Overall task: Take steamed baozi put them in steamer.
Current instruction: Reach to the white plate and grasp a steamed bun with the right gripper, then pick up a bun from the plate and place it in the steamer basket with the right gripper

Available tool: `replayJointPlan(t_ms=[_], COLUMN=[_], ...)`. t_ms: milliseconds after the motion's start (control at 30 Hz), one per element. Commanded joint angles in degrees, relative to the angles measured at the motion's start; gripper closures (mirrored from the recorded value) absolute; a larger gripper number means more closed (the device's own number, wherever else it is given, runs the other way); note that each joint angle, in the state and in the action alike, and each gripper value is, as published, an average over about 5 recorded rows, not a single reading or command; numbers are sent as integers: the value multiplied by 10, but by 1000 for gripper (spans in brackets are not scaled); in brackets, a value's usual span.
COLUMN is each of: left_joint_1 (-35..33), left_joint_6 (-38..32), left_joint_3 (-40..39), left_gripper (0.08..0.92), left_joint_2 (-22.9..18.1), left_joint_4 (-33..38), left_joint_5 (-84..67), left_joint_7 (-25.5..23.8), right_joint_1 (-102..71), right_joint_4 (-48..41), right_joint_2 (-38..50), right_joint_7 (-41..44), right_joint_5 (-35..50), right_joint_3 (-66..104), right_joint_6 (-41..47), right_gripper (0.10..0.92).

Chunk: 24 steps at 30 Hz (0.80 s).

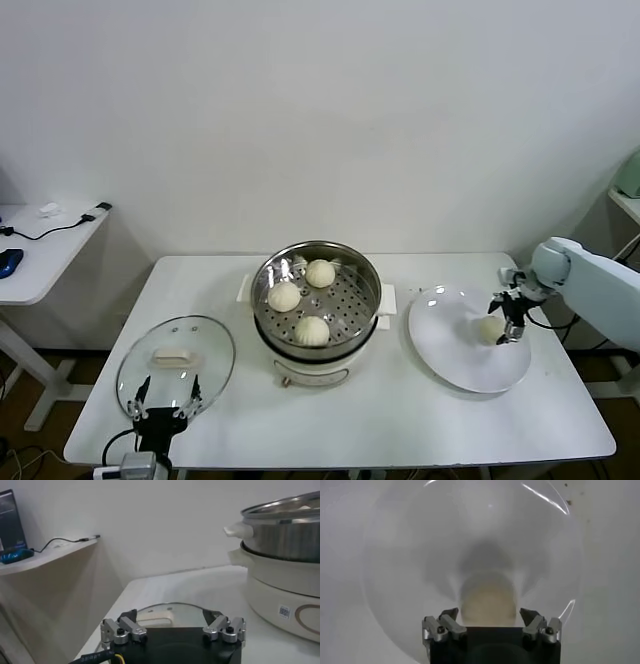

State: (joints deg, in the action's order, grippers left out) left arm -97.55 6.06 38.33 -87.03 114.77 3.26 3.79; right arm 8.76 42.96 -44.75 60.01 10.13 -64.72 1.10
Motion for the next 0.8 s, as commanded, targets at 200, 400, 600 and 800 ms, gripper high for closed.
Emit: replayJointPlan(t_ms=[200, 400, 600, 800], left_joint_1=[2, 3, 7, 9], left_joint_6=[1, 1, 3, 3], left_joint_3=[0, -1, -5, -14], left_gripper=[177, 177, 177, 177], left_joint_2=[-1, 0, 2, 2], left_joint_4=[-1, 0, 4, 12], left_joint_5=[0, 0, -1, -2], left_joint_7=[0, 0, -1, -2], right_joint_1=[2, 63, 222, 404], right_joint_4=[-14, 26, 118, 284], right_joint_2=[-14, 5, 27, 13], right_joint_7=[13, 25, 37, 28], right_joint_5=[-13, 15, 99, 235], right_joint_3=[1, -40, -176, -291], right_joint_6=[2, 8, 23, 74], right_gripper=[294, 345, 355, 355])
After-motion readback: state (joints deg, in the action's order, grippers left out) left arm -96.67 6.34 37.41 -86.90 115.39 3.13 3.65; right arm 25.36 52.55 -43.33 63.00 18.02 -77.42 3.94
